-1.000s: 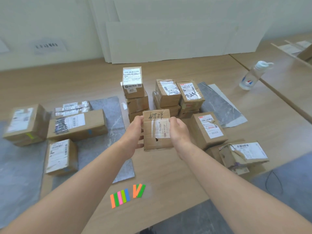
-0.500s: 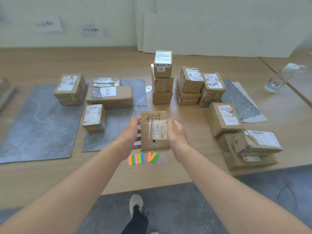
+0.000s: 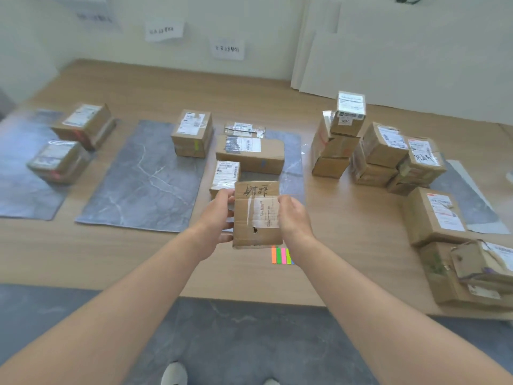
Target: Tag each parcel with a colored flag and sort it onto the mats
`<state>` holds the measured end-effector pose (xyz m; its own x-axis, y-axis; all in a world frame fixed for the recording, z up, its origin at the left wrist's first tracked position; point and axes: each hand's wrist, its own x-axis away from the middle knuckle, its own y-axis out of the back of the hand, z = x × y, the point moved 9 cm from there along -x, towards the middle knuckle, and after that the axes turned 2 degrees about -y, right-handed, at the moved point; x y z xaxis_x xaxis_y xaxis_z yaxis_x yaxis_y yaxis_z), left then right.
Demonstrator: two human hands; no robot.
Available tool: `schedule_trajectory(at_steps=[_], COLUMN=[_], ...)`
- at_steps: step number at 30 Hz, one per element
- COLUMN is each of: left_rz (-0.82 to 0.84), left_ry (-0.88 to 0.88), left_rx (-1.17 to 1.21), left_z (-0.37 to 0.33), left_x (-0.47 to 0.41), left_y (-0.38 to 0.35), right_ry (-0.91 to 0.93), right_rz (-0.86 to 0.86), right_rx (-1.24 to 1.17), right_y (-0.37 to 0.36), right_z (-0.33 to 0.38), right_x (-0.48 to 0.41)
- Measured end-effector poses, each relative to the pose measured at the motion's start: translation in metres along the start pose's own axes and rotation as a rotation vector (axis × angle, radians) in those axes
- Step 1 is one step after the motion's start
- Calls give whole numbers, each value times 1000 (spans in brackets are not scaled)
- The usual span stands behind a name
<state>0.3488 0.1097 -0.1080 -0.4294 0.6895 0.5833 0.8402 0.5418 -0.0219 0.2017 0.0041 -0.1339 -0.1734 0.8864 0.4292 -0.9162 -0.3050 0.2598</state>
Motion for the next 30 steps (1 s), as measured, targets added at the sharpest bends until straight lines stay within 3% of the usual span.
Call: schedule_trajectory(at_steps=[15,30], left_rz=[41,98], left_ry=[78,204], left_rx=[-49,-107], left_z=[30,102], left_x=[-30,-59], left_y=[172,178], right_ry=[-119,-258], right_rz=[-14,-19], right_rx=[-40,28], right_y=[-172,-193], right_z=[-27,-94], right_x=[45,45])
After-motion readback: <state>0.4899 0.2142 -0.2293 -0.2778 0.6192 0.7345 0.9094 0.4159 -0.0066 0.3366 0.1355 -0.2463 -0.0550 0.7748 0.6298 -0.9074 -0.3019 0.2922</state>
